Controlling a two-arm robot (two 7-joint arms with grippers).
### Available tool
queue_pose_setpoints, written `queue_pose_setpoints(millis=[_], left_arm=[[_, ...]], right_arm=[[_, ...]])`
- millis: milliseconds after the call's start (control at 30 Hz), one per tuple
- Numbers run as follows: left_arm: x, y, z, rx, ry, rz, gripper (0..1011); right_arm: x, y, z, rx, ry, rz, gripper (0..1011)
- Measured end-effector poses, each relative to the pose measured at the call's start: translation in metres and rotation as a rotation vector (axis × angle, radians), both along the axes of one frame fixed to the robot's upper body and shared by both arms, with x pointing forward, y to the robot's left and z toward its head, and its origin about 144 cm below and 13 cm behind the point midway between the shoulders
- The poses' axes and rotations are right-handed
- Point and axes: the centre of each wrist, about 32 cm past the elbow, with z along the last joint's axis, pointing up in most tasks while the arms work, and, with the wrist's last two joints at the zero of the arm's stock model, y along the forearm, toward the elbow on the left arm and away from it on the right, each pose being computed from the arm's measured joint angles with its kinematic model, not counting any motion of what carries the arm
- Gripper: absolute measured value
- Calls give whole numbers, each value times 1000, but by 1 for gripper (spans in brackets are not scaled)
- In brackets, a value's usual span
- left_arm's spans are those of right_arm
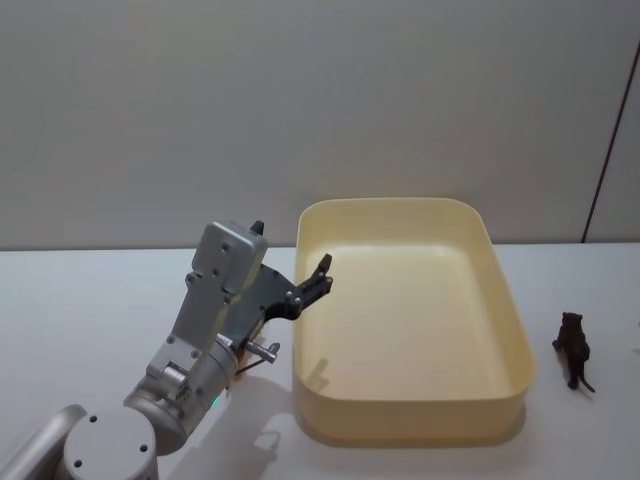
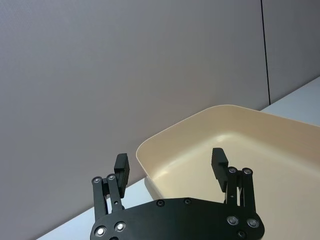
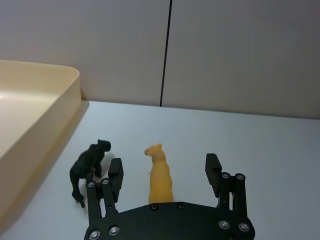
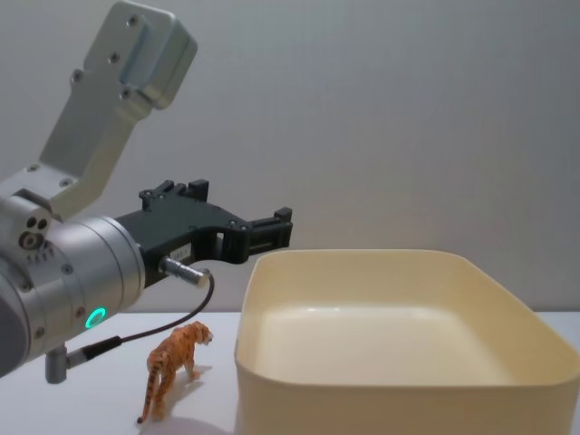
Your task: Pick up the toy alternately with two hands and place it into the central storage box.
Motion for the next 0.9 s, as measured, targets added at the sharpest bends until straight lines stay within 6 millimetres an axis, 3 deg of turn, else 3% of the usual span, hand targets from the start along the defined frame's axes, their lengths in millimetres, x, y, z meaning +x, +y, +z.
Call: queue_pose_setpoints(millis=[400, 900], left_arm=[[0, 0, 0, 0, 0, 0, 1001], [0, 0, 0, 0, 0, 0, 1001]], right_arm=[[18, -6, -20, -24, 75, 0, 1001], [47, 2, -43, -43, 140, 11, 967]])
